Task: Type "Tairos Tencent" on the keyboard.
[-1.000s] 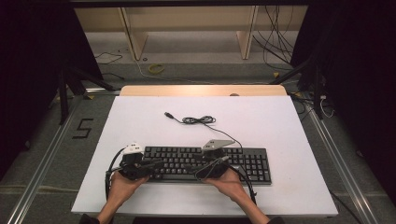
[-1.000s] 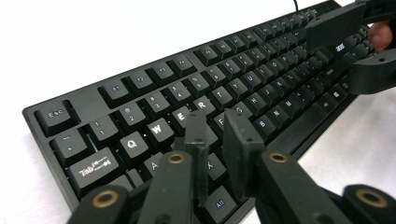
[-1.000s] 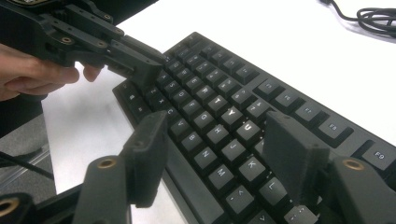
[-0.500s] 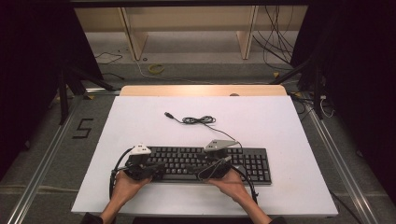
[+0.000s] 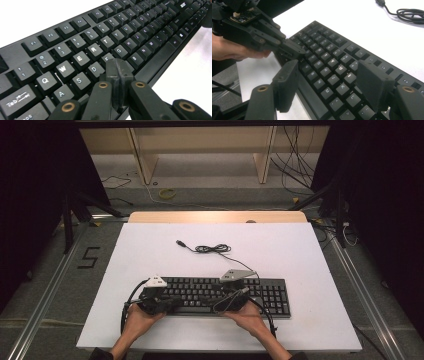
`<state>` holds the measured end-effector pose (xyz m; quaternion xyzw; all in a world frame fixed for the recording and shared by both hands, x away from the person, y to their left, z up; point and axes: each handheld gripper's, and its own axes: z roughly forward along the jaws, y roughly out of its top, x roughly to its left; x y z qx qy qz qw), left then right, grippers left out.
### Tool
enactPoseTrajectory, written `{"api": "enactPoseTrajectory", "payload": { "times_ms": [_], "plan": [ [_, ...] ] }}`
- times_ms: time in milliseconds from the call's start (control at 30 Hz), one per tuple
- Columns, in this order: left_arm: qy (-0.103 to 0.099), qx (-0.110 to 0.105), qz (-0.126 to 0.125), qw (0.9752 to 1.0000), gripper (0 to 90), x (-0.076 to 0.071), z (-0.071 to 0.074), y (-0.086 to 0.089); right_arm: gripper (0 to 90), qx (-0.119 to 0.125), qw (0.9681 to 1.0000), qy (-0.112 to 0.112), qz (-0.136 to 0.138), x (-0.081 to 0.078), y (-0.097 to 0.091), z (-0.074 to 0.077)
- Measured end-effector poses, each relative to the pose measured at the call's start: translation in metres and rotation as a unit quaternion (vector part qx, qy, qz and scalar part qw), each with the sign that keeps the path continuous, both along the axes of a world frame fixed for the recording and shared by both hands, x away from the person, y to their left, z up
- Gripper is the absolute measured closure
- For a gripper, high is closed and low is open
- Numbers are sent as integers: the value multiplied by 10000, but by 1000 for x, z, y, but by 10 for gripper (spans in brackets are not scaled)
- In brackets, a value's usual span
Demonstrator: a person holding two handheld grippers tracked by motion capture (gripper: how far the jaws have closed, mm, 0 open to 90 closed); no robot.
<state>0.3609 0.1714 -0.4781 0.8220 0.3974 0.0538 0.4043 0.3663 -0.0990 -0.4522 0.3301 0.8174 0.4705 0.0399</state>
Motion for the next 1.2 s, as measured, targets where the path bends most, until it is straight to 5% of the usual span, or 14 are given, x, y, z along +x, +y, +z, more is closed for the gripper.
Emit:
{"api": "enactPoseTrajectory", "payload": {
  "times_ms": [600,833,1200],
  "plan": [
    [-20,-36,0,10000,871,-1,-1,-3,353,-14,10000,-21,-9,0,-1,0],
    [-133,-377,74,9992,735,0,8,4,353,6,10000,-21,-21,0,-1,0],
    [-104,-524,351,9980,463,7,14,12,353,18,10000,-15,-2,0,-1,0]
  ]
}}
